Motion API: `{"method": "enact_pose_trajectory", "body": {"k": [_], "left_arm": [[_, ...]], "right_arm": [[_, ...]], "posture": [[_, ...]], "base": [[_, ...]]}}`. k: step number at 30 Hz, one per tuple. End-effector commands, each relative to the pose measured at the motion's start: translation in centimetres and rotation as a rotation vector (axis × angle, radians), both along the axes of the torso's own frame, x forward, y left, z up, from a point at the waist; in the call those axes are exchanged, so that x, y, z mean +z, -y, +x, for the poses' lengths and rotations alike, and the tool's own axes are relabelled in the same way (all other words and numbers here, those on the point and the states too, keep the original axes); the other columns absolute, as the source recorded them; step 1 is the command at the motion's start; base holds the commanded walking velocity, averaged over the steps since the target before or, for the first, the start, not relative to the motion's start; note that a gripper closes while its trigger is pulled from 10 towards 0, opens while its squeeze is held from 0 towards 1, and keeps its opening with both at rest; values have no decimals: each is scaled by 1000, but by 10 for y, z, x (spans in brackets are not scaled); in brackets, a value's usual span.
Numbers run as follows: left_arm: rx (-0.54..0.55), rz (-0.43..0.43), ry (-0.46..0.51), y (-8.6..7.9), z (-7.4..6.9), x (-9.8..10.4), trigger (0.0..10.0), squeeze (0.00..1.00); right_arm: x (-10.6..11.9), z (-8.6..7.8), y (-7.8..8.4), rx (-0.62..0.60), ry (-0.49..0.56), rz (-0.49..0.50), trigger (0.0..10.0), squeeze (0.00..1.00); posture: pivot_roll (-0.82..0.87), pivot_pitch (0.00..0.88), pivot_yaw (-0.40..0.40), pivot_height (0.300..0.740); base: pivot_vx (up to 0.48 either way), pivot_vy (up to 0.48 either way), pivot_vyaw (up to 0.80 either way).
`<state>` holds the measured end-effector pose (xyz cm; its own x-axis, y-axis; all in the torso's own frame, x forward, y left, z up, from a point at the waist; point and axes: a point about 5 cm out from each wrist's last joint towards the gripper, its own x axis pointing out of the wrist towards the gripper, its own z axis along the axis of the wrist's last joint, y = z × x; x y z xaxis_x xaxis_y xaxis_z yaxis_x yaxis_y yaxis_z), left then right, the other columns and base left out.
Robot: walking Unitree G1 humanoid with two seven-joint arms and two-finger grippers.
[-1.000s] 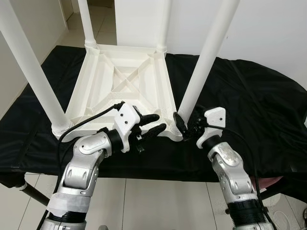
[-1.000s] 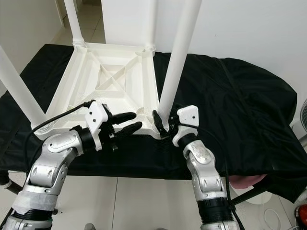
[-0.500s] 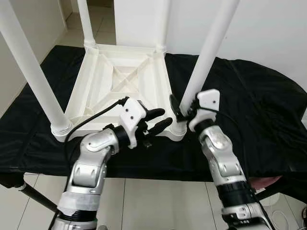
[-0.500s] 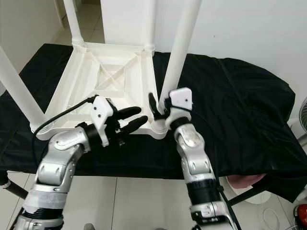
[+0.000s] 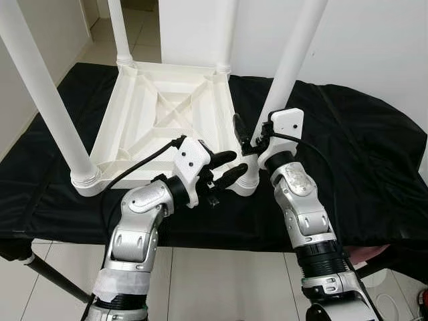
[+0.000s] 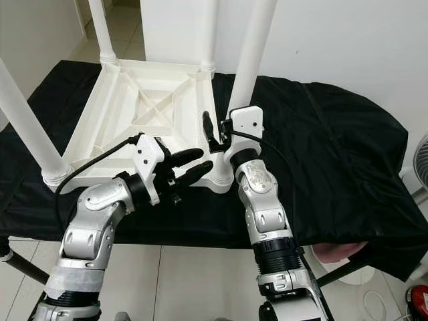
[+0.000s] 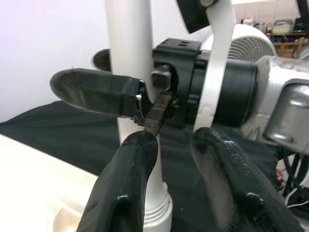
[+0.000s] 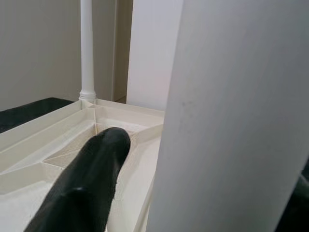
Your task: Building children table
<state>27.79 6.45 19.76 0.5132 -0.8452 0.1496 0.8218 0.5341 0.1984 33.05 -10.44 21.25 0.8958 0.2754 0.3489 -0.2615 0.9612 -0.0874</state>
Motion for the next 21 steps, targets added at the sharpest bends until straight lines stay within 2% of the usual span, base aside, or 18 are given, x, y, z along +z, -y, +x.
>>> {"method": "enact_pose_trajectory", "body": {"k": [1, 18, 19, 20, 21], "left_arm": [[337, -78, -22, -9, 13, 1, 10000, 0], [334, -67, -22, -9, 13, 2, 10000, 0], [331, -67, -22, -9, 13, 2, 10000, 0], [327, -66, -20, -8, 13, 3, 10000, 0], [327, -66, -20, -8, 13, 3, 10000, 0]], "right_arm": [[5, -1, 2, -14, 27, 17, 10000, 0], [13, -1, 4, -49, 62, 37, 10000, 0], [14, -2, 4, -42, 69, 52, 5647, 0], [14, -2, 4, -45, 67, 59, 0, 0], [14, -2, 4, -45, 67, 59, 0, 0]], "posture": [[-27, 0, -85, 740], [-25, 0, -76, 740], [-25, 0, -76, 740], [-25, 0, -76, 740], [-25, 0, -76, 740]], "base": [[0, 0, 0], [0, 0, 0], [0, 0, 0], [0, 0, 0], [0, 0, 0]]}}
